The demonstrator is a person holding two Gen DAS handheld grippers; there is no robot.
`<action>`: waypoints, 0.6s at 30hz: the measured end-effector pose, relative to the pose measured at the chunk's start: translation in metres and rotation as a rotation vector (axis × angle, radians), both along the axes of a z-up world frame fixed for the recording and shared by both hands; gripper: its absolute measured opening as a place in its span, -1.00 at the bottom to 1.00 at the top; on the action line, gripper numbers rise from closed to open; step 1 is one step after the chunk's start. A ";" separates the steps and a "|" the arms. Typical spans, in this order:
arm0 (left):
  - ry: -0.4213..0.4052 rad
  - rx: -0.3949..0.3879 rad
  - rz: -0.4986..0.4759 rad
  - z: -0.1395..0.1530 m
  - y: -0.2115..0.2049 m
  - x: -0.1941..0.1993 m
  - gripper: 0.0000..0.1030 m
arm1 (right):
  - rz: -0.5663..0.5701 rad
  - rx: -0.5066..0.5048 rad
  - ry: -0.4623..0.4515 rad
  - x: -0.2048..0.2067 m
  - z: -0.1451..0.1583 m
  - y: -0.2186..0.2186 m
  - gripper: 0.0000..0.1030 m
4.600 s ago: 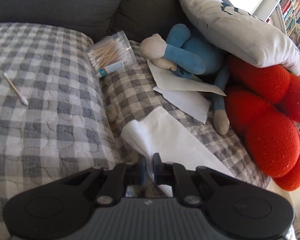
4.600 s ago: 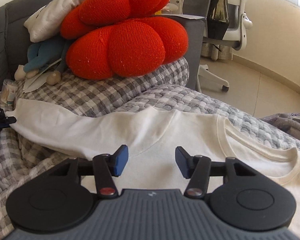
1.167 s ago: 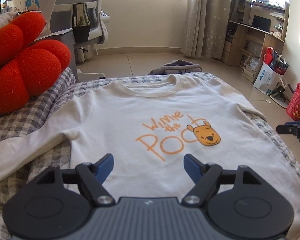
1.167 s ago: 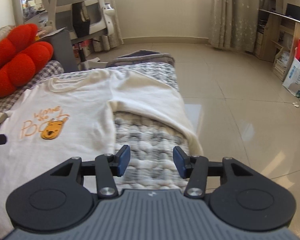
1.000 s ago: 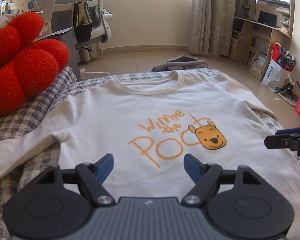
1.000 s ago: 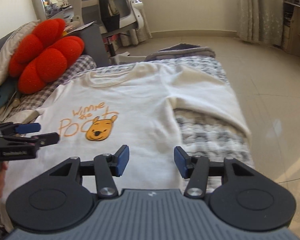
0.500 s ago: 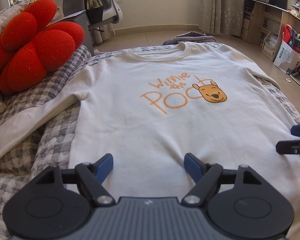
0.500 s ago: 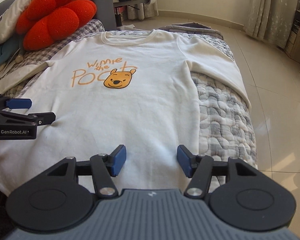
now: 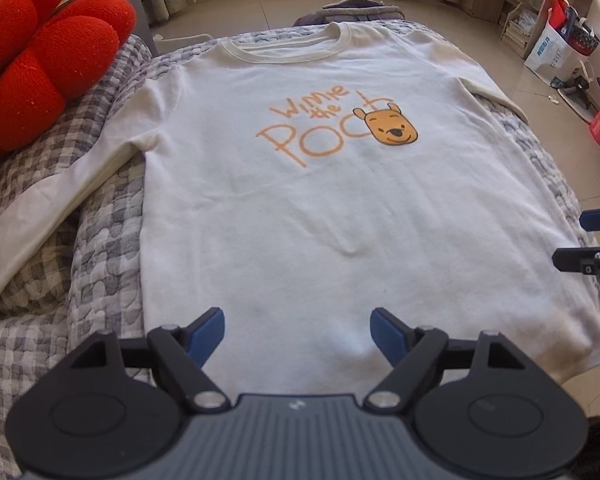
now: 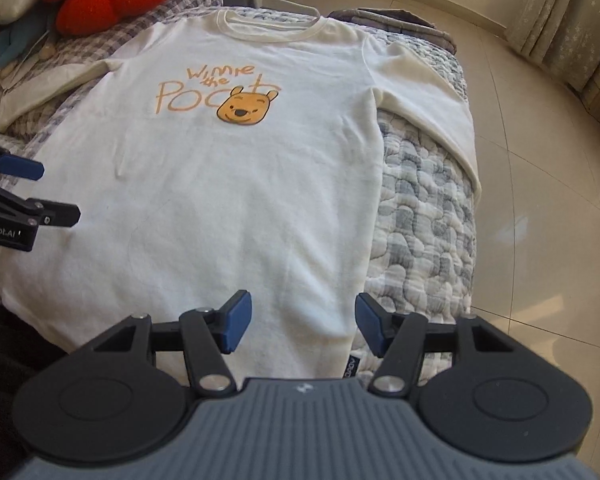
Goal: Fold clothes
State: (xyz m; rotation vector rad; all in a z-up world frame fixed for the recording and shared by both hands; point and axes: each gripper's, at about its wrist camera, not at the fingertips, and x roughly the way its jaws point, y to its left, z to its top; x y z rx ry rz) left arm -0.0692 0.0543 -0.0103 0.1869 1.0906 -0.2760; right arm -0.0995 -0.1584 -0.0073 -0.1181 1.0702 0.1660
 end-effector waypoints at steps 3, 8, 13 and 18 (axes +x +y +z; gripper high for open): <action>-0.022 -0.036 0.072 0.011 -0.007 0.012 0.72 | -0.061 0.082 -0.021 0.017 0.015 -0.006 0.34; -0.089 -0.019 0.130 0.022 -0.024 0.025 0.85 | -0.141 0.160 -0.037 0.039 0.024 -0.014 0.34; -0.065 -0.117 0.170 0.022 -0.032 0.036 0.97 | -0.208 0.147 -0.054 0.059 0.019 -0.025 0.34; -0.128 -0.090 0.208 0.020 -0.039 0.047 0.99 | -0.303 0.206 -0.077 0.074 0.005 -0.053 0.34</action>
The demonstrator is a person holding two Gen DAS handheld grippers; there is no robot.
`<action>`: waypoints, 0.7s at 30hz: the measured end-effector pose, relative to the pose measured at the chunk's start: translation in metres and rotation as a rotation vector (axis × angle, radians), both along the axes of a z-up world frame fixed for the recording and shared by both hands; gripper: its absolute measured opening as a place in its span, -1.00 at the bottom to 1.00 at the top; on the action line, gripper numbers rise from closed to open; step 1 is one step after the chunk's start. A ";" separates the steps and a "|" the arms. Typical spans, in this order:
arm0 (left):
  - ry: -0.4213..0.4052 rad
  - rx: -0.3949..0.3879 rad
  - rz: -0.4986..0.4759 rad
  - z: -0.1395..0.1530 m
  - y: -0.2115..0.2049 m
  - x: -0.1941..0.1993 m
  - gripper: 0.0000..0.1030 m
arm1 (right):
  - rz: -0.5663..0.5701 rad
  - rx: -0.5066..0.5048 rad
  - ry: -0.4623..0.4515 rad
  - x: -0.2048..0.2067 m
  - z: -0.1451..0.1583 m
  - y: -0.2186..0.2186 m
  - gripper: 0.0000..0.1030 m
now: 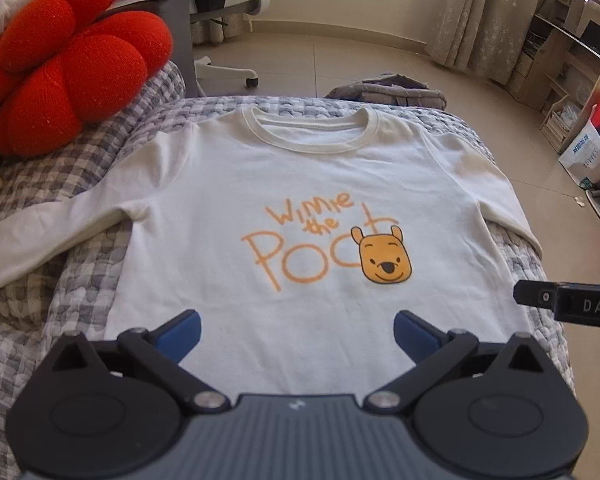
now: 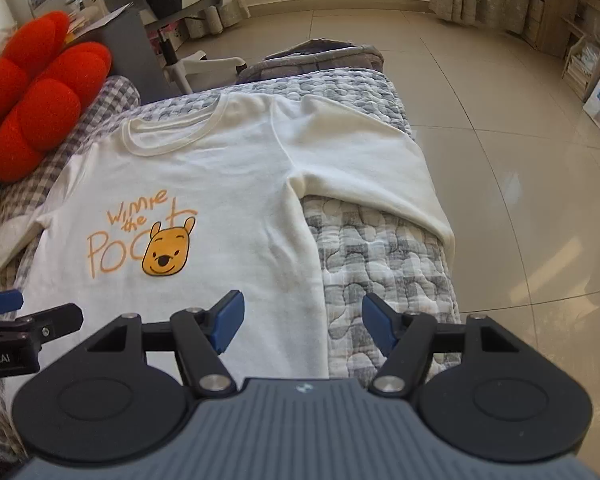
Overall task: Fold clothes
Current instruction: 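Grasp the shirt side edge with the right gripper and lift it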
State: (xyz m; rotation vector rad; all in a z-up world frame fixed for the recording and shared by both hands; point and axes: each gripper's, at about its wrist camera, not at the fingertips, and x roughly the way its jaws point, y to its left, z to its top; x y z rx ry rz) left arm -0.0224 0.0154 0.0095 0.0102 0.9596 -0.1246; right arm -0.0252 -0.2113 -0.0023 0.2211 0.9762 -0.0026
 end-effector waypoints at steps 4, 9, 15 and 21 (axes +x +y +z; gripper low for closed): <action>-0.050 0.040 0.013 -0.004 -0.007 0.014 0.99 | -0.113 0.152 -0.029 0.013 -0.013 -0.029 0.34; -0.062 0.044 -0.007 -0.011 -0.029 0.031 0.99 | -0.220 0.300 -0.063 0.034 -0.025 -0.049 0.34; -0.086 0.041 -0.011 -0.020 -0.043 0.043 0.99 | -0.336 0.376 -0.139 0.041 -0.039 -0.057 0.35; -0.082 0.015 0.011 -0.028 -0.043 0.053 0.99 | -0.430 0.424 -0.261 0.036 -0.047 -0.060 0.35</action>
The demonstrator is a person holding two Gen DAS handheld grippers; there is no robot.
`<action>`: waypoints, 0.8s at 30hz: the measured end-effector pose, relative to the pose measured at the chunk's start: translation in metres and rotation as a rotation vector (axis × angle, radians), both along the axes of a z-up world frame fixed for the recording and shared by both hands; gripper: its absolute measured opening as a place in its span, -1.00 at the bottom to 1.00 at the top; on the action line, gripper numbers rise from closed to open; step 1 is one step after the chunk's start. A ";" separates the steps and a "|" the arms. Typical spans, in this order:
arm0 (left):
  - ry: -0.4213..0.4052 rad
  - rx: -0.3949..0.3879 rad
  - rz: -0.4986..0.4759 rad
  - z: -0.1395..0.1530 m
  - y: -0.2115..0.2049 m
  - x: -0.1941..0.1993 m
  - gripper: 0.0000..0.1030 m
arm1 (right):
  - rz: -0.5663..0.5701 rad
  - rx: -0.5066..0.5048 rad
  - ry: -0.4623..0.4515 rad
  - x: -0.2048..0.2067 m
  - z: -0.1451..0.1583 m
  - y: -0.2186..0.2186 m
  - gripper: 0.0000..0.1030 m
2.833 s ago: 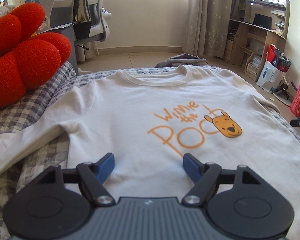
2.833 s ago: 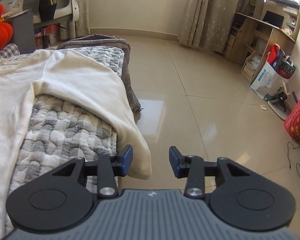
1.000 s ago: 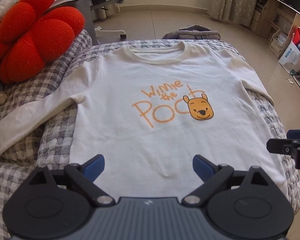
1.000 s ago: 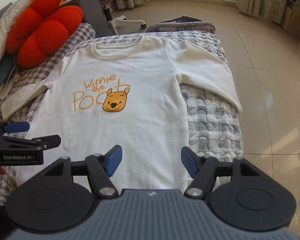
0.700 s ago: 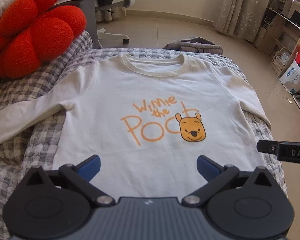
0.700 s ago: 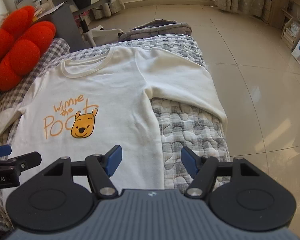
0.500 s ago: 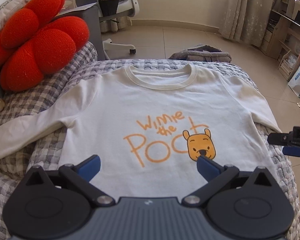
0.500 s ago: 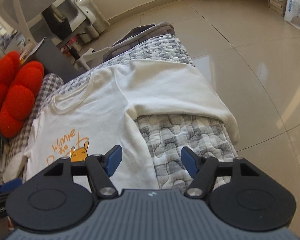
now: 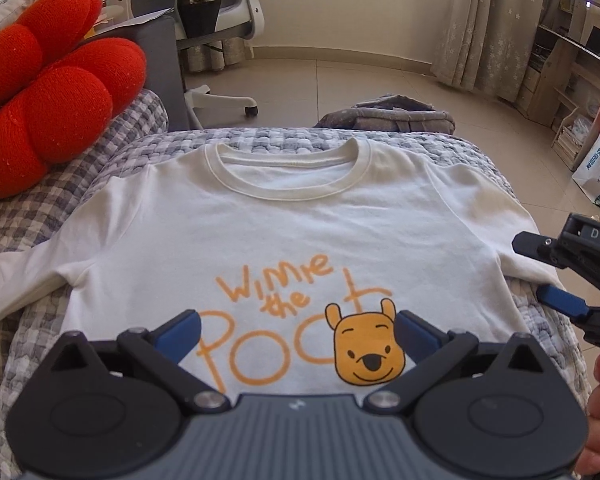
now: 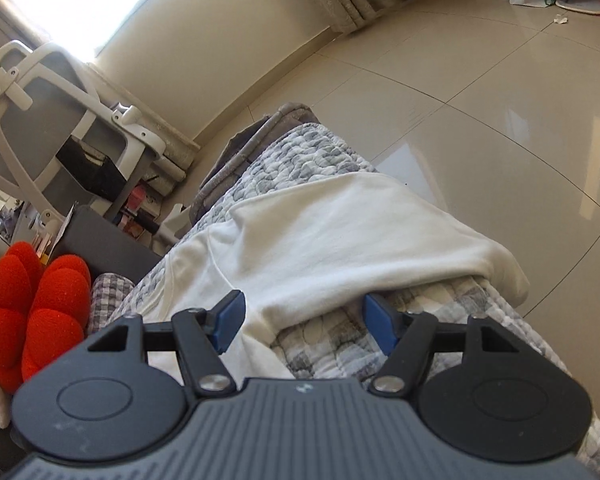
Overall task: Fold clothes
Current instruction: 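Grasp the shirt side edge with the right gripper and lift it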
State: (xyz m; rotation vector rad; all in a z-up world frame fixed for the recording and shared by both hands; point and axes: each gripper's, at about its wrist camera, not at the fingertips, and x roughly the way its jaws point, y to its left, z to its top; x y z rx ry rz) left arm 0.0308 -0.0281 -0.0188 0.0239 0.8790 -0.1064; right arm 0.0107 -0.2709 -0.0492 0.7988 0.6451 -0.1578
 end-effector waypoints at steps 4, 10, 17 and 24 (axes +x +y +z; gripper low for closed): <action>0.005 -0.019 0.007 -0.003 0.001 0.002 0.99 | -0.067 0.125 -0.050 -0.004 -0.009 -0.025 0.21; 0.009 -0.064 -0.005 -0.006 0.000 0.003 0.99 | -0.164 0.298 -0.101 -0.012 -0.022 -0.059 0.18; 0.018 -0.050 -0.013 -0.012 -0.004 0.005 0.99 | -0.303 0.331 -0.120 -0.016 -0.034 -0.081 0.15; 0.025 -0.042 -0.009 -0.015 -0.001 0.006 0.99 | -0.375 0.313 -0.069 -0.015 -0.053 -0.094 -0.55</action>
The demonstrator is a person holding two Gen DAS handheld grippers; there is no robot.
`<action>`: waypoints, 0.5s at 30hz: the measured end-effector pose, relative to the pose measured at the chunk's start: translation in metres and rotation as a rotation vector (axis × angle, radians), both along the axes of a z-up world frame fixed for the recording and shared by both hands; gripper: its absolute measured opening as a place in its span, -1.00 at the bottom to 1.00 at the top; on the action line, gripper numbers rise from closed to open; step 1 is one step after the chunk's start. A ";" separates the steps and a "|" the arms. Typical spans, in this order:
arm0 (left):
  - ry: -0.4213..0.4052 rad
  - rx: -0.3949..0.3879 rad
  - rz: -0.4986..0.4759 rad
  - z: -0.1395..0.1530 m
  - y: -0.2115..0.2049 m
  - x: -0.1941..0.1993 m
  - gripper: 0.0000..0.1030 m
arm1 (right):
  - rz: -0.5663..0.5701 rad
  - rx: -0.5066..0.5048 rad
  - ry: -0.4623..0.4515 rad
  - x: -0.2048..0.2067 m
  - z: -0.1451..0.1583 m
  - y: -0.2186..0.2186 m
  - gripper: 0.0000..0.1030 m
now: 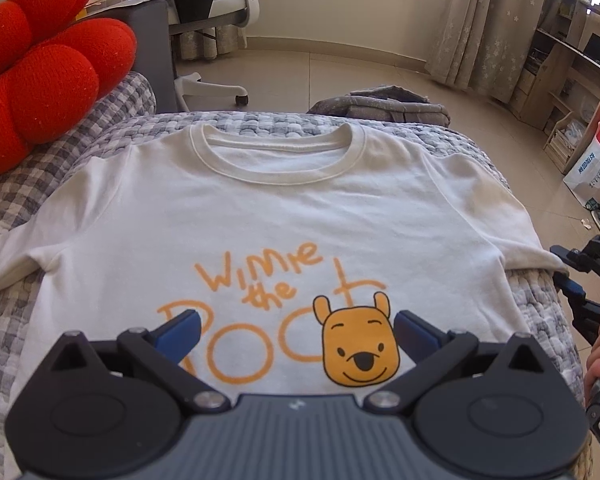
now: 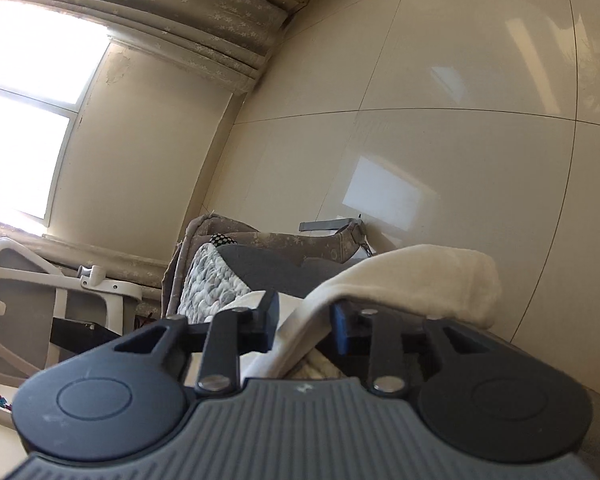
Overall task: Fold clothes
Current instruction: 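Grasp the shirt side edge with the right gripper and lift it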
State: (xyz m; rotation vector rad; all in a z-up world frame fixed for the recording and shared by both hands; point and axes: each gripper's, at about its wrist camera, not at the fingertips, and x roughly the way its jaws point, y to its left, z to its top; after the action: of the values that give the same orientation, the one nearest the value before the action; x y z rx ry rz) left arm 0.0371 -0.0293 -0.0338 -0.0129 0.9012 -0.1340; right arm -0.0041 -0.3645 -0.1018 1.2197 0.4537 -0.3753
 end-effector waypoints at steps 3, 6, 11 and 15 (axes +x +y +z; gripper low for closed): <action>0.000 -0.003 0.008 0.000 0.002 0.001 0.99 | 0.007 -0.091 0.004 0.002 0.012 0.007 -0.69; -0.003 -0.007 0.011 0.001 0.004 0.002 0.99 | 0.023 -0.209 -0.001 0.005 0.029 0.018 -0.75; -0.007 -0.016 0.004 0.004 0.008 0.002 0.99 | 0.063 -0.388 -0.064 0.006 0.064 0.041 -0.77; -0.002 -0.043 0.013 0.005 0.015 0.004 0.99 | 0.109 -0.502 -0.124 0.005 0.088 0.061 -0.77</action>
State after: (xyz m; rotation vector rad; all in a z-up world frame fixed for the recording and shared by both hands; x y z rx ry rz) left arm 0.0416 -0.0145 -0.0284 -0.0586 0.8959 -0.1413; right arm 0.0010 -0.3031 -0.0135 0.7220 0.2922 -0.2948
